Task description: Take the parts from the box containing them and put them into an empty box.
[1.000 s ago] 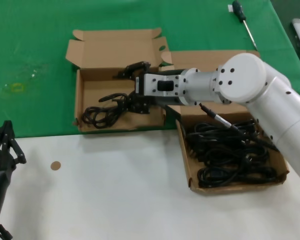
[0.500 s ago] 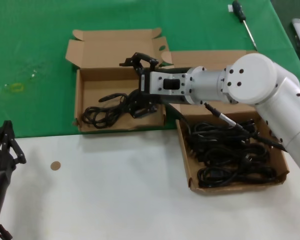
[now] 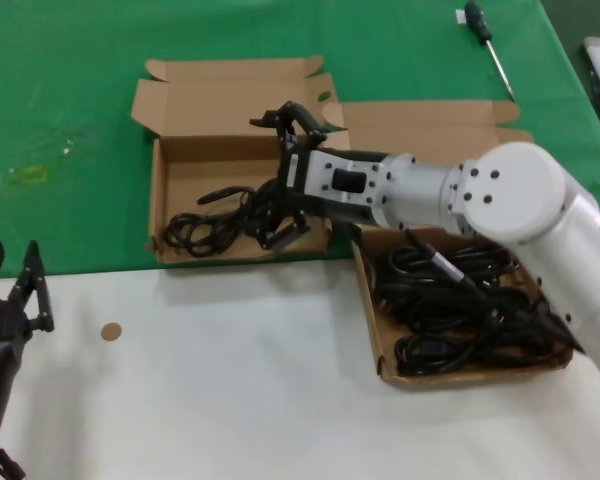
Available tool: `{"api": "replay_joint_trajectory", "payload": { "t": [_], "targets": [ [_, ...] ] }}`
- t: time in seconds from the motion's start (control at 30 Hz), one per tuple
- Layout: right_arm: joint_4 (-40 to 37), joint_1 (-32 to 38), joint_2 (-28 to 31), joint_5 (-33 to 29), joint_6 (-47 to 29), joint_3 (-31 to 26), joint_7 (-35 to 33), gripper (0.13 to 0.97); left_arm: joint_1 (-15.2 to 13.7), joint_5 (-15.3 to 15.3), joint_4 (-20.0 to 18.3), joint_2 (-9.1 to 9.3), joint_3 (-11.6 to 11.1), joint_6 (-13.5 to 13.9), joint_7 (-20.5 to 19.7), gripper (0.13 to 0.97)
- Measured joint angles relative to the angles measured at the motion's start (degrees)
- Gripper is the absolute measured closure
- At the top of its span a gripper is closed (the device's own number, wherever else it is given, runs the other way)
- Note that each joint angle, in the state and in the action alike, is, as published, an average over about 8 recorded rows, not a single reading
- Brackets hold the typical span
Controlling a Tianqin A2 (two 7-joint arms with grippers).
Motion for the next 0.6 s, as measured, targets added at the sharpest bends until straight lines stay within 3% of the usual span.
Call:
{"api": "replay_joint_trajectory", "payload": {
  "t": [0.23,0.5,0.6],
  "targets": [
    [3.2,-5.1,0.2,2.8,3.8,2.9,0.9,0.178,0.0,0.0,0.0,0.0,0.0,0.0,0.0,0.809],
    [6.9,-11.0,0.5,6.0,8.2,6.2,1.9,0.134,0.0,0.0,0.0,0.0,0.0,0.0,0.0,0.634],
    [8.3,-13.3,0.6,7.2,9.8,7.5,2.3,0.132,0.0,0.0,0.0,0.0,0.0,0.0,0.0,0.634]
  ]
}}
